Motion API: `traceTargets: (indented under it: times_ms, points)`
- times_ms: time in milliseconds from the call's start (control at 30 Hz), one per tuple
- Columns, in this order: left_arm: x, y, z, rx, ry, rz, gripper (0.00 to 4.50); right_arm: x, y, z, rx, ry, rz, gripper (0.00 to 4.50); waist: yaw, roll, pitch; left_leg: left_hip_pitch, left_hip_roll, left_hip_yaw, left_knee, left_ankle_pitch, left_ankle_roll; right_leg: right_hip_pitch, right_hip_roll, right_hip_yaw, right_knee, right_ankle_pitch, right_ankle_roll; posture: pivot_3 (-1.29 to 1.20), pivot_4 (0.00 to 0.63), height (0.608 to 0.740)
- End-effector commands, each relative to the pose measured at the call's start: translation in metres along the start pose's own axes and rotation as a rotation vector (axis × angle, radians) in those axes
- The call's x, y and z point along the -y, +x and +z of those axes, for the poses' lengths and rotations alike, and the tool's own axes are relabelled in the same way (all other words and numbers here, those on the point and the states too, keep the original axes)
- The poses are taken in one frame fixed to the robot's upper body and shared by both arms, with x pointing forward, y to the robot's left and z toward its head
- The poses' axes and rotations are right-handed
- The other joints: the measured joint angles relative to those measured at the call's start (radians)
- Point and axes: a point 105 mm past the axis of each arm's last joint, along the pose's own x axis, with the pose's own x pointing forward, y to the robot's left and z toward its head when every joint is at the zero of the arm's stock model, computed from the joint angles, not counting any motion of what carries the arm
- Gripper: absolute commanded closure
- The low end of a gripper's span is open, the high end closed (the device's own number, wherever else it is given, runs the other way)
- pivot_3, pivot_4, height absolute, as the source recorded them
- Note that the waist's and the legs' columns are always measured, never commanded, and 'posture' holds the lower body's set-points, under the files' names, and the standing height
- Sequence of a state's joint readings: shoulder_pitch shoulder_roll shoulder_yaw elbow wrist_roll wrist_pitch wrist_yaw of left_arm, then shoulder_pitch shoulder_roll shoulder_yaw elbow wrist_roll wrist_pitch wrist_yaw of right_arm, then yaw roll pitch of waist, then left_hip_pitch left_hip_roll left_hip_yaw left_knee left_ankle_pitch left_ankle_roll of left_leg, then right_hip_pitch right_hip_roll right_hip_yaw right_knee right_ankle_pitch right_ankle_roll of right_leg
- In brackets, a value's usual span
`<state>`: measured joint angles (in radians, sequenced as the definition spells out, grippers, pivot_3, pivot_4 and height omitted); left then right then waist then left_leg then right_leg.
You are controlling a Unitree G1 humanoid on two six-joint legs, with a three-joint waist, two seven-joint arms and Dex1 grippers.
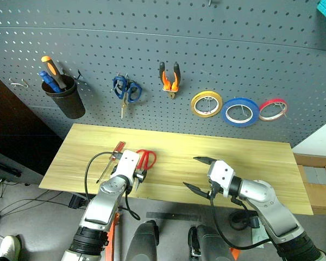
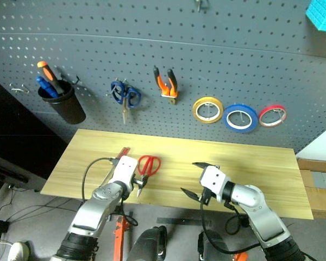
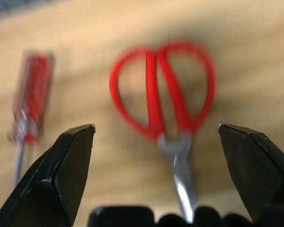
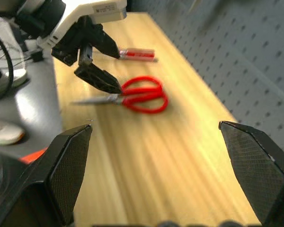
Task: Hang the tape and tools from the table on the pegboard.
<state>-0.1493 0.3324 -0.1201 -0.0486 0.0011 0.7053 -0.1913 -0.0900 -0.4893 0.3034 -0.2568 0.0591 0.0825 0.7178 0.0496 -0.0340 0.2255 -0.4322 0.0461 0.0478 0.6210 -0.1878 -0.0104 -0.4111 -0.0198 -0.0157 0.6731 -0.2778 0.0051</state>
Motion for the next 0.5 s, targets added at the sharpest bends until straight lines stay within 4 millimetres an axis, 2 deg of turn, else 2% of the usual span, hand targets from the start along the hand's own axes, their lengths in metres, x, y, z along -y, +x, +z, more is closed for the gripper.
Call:
traceTargets:
  times_ms: [33,167,267,367,500]
  points:
    - [0.002,0.001,-0.014,-0.028,-0.022,-0.018,0.0,-0.016,0.007,0.01,0.061,-0.064,0.099,0.04,0.0,0.0,0.0,0.0,0.0,0.0,0.0,0.0,0.0,0.0,0.0,0.0,0.0,0.0,0.0,0.08,0.222,0.74]
    - [0.009,0.004,-0.033,-0.093,-0.055,-0.056,0.0,-0.025,0.012,0.007,0.062,-0.104,0.17,0.04,-0.001,-0.001,0.0,0.0,0.0,0.0,0.0,0.0,0.0,0.0,0.0,0.0,-0.001,0.0,0.0,0.08,0.228,0.74]
    - [0.011,0.007,-0.039,-0.116,-0.049,-0.075,0.0,-0.029,0.015,0.007,0.068,-0.117,0.199,0.04,-0.001,-0.001,0.0,0.0,0.0,0.0,0.002,0.0,0.0,0.001,0.0,0.0,0.0,0.0,0.0,0.08,0.236,0.74]
    - [0.008,0.009,-0.038,-0.121,-0.026,-0.075,0.6,-0.029,0.016,0.006,0.07,-0.116,0.206,0.0,0.0,-0.001,0.0,0.001,0.0,-0.001,0.003,0.0,0.0,0.002,0.0,0.0,0.0,0.0,0.0,0.08,0.238,0.74]
    - [0.004,0.01,-0.038,-0.126,-0.013,-0.072,1.96,-0.03,0.018,0.007,0.076,-0.112,0.207,0.0,0.0,-0.001,0.001,0.001,0.0,-0.001,0.003,0.0,0.0,0.003,0.0,0.0,0.0,0.0,0.0,0.09,0.241,0.74]
